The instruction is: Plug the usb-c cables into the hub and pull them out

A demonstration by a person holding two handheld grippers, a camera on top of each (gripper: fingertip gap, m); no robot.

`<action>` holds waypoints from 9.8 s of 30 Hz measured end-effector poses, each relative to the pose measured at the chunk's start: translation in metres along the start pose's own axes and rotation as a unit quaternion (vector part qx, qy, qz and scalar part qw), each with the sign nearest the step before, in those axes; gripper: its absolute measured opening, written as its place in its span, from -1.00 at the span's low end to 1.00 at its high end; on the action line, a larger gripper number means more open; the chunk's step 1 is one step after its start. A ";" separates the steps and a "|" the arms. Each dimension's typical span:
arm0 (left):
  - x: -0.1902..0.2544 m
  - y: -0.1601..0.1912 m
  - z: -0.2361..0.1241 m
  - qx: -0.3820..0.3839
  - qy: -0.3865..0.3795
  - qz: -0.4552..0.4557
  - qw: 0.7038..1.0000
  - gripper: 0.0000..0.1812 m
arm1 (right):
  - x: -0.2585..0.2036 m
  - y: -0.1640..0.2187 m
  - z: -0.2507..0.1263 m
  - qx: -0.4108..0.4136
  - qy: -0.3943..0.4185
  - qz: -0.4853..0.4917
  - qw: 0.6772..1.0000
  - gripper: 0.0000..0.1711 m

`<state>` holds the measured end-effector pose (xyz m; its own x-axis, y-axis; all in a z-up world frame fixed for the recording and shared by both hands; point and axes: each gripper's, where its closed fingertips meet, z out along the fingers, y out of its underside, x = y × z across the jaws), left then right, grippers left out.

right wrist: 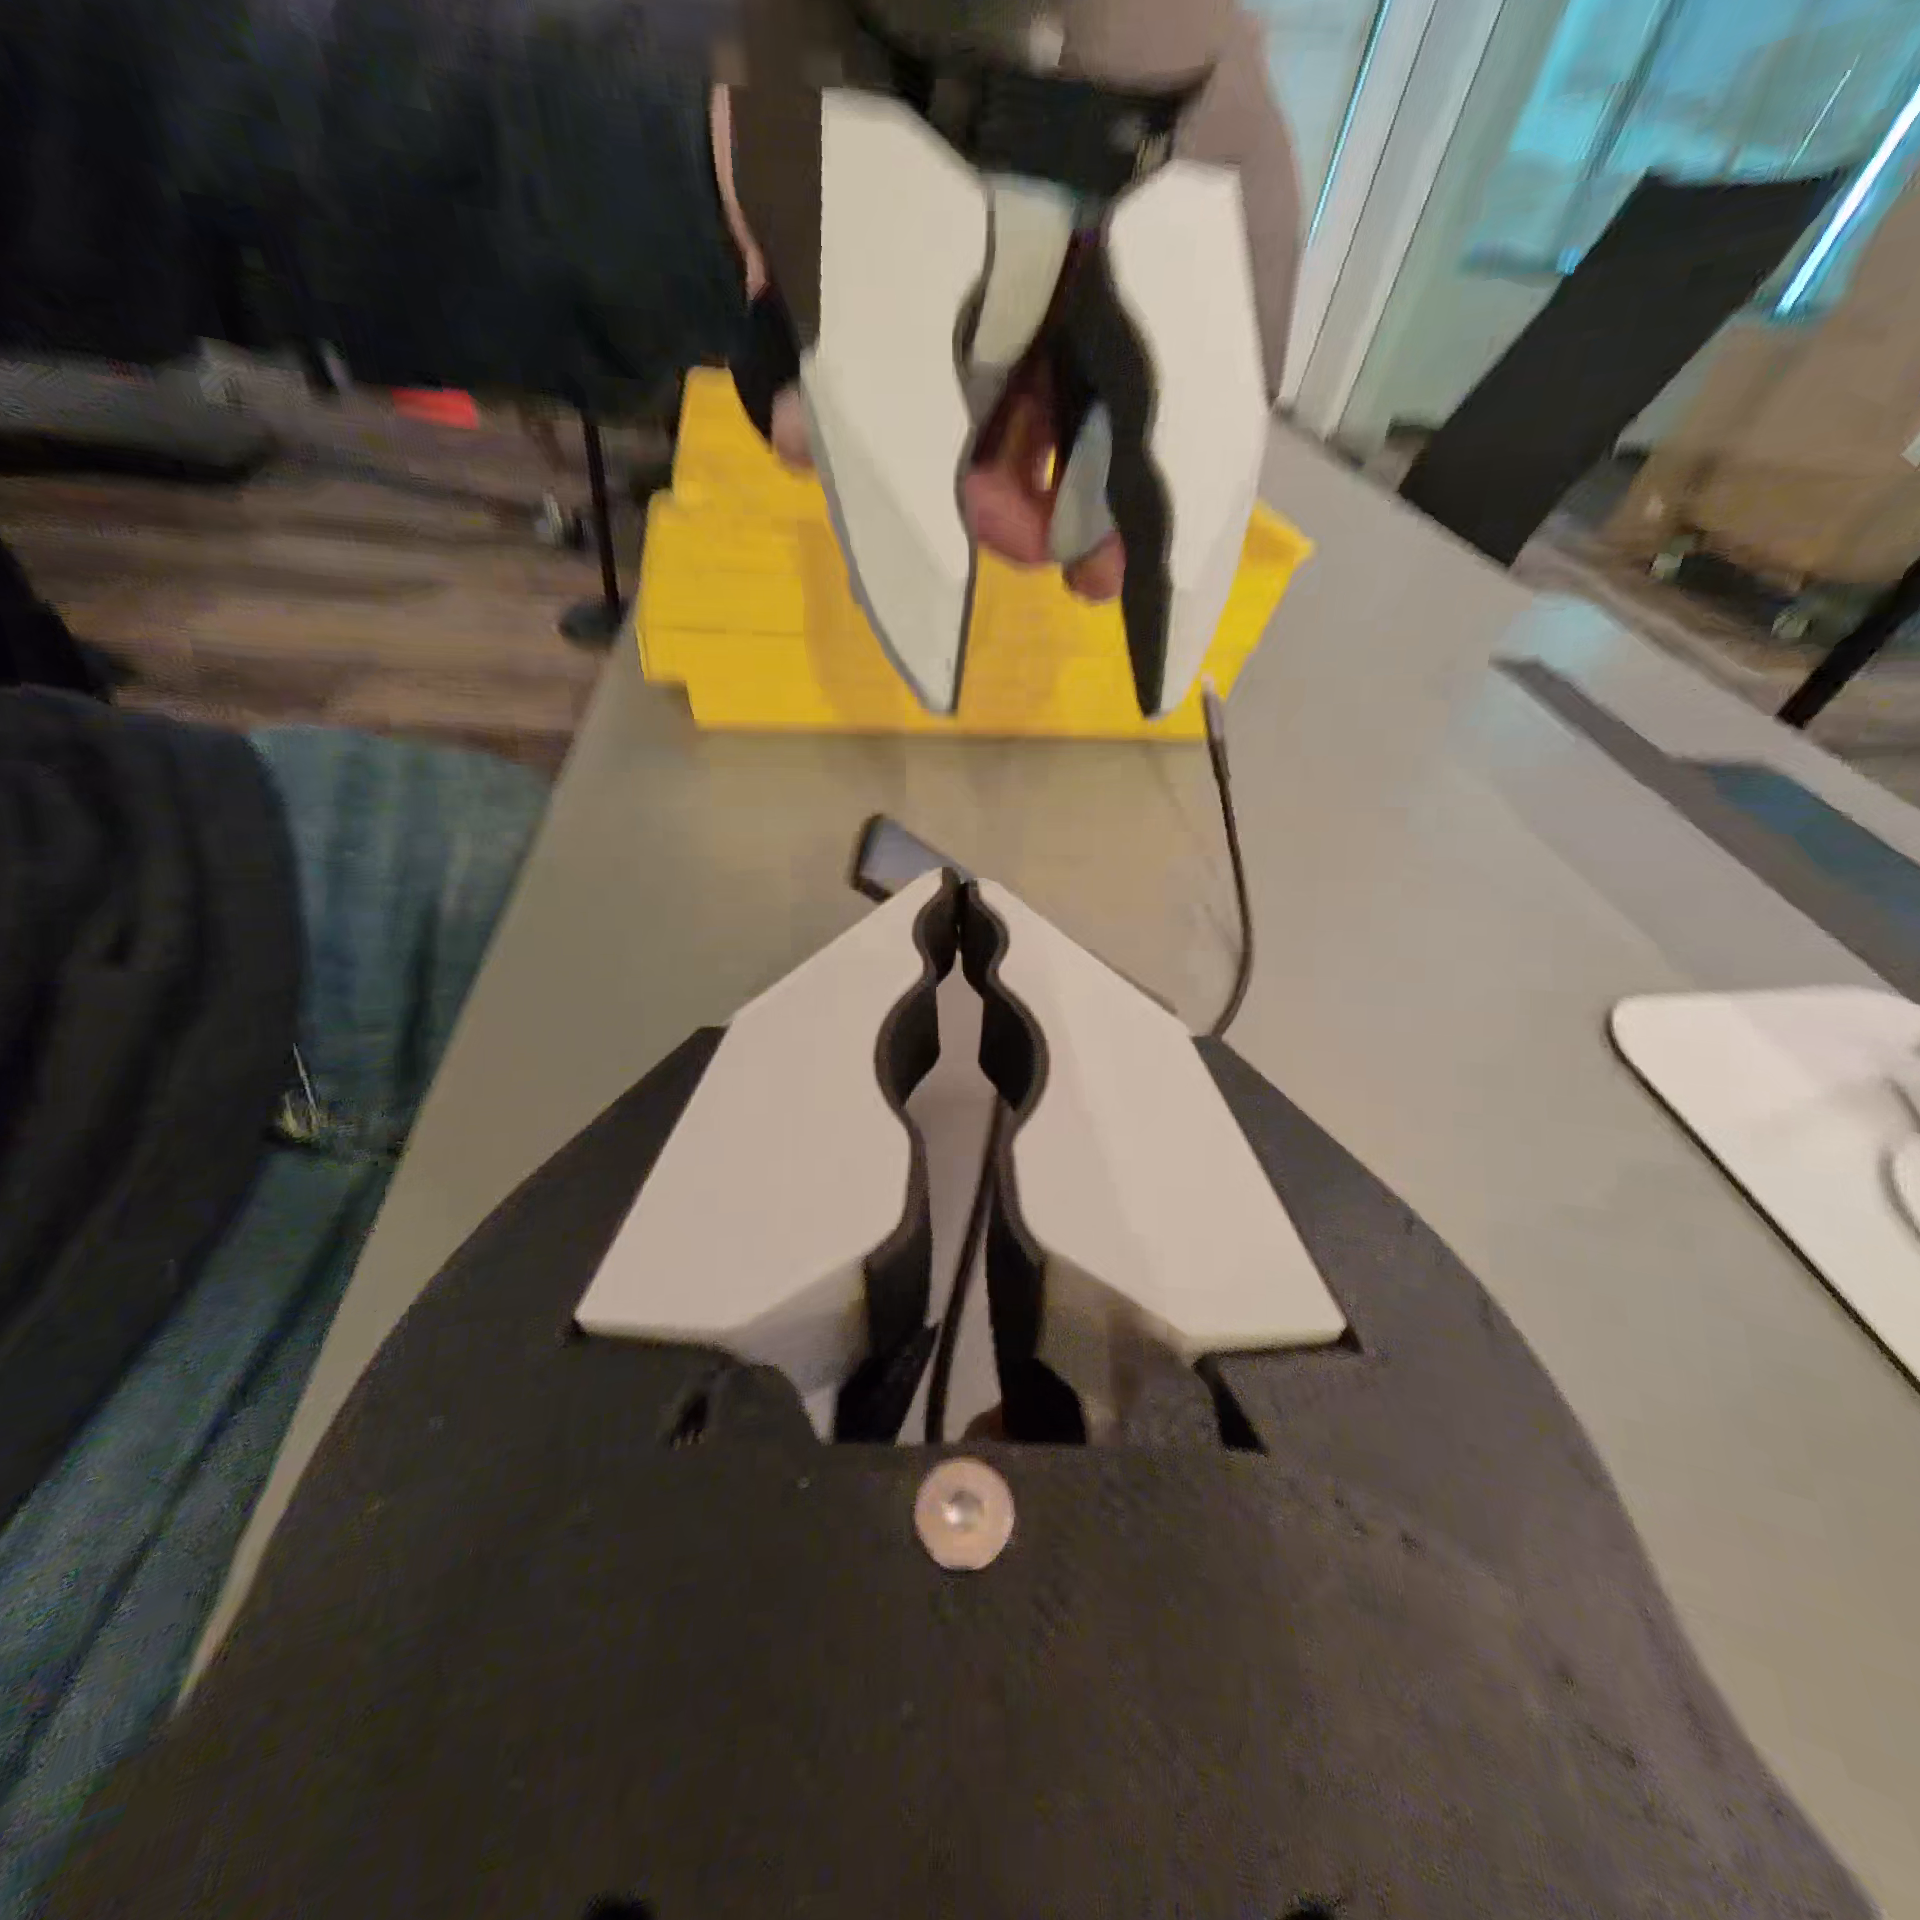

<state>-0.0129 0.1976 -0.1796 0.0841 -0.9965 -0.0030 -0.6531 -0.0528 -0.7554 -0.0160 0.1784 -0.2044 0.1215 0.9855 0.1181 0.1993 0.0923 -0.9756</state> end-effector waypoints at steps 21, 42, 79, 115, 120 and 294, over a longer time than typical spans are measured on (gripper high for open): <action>0.015 0.137 0.041 -0.188 -0.127 -0.157 0.961 -0.23 | 0.005 0.108 0.045 -0.318 0.044 -0.058 0.945 -0.99; 0.025 0.057 0.026 0.151 0.022 -0.376 0.914 -0.84 | -0.001 0.026 0.014 -0.095 0.042 -0.062 0.993 -0.98; 0.054 0.007 0.006 0.314 0.113 -0.373 0.866 -0.46 | -0.010 -0.026 0.004 0.023 0.088 -0.172 0.981 -0.90; 0.024 0.011 0.009 -0.013 -0.425 0.303 0.853 -0.80 | -0.017 -0.014 -0.005 -0.071 0.000 0.005 0.997 -0.90; 0.017 0.012 0.004 -0.036 -0.452 0.314 0.834 -0.88 | -0.015 -0.014 -0.002 -0.096 0.033 0.023 0.995 -0.90; 0.037 0.007 -0.001 -0.007 -0.353 0.226 0.908 -0.89 | 0.197 0.158 -0.310 -0.485 0.269 0.103 0.826 -0.99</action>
<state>-0.0154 0.1603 -0.1839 0.2631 -0.6268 -0.7334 -0.7496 0.3457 -0.5644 0.3411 0.3433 -0.2781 0.6124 0.7359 0.2889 0.7738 -0.4832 -0.4096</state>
